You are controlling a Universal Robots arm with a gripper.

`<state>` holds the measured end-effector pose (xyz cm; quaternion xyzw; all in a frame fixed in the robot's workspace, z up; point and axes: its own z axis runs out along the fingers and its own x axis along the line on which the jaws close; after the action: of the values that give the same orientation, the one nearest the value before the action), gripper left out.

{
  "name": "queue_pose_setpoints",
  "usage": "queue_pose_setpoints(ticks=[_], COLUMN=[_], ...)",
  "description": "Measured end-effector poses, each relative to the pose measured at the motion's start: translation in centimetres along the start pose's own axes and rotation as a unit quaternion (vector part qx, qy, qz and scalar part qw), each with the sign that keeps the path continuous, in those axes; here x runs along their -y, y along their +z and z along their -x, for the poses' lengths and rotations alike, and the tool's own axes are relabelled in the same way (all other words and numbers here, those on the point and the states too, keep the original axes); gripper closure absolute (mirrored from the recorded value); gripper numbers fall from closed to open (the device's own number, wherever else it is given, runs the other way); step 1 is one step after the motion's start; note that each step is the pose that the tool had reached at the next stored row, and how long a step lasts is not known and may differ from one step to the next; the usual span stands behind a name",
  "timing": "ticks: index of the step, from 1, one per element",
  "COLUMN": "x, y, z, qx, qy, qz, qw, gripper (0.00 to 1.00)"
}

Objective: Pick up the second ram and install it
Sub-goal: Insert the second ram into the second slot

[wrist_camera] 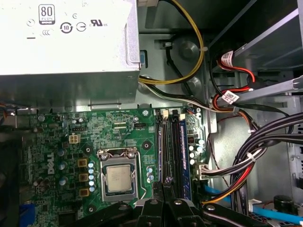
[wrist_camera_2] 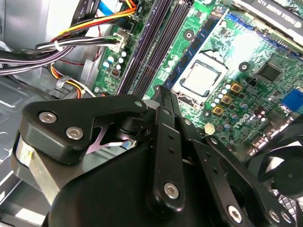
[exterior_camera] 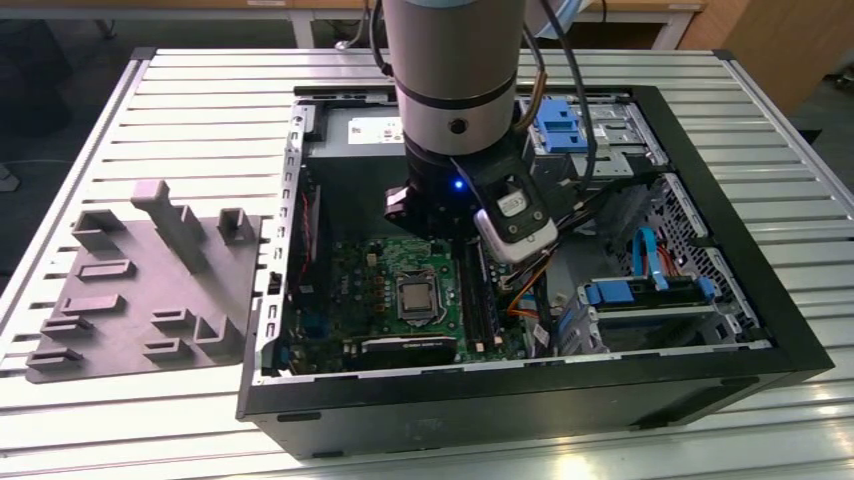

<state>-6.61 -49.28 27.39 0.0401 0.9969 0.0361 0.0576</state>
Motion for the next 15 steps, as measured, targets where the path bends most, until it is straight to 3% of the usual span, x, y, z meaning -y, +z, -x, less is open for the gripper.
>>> queue_pose_setpoints(ticks=[15], x=[-0.29], y=[0.52], z=[-0.08], qx=[0.0000], qy=[0.000], qz=[0.0000], qw=[1.0000], gripper=[0.88])
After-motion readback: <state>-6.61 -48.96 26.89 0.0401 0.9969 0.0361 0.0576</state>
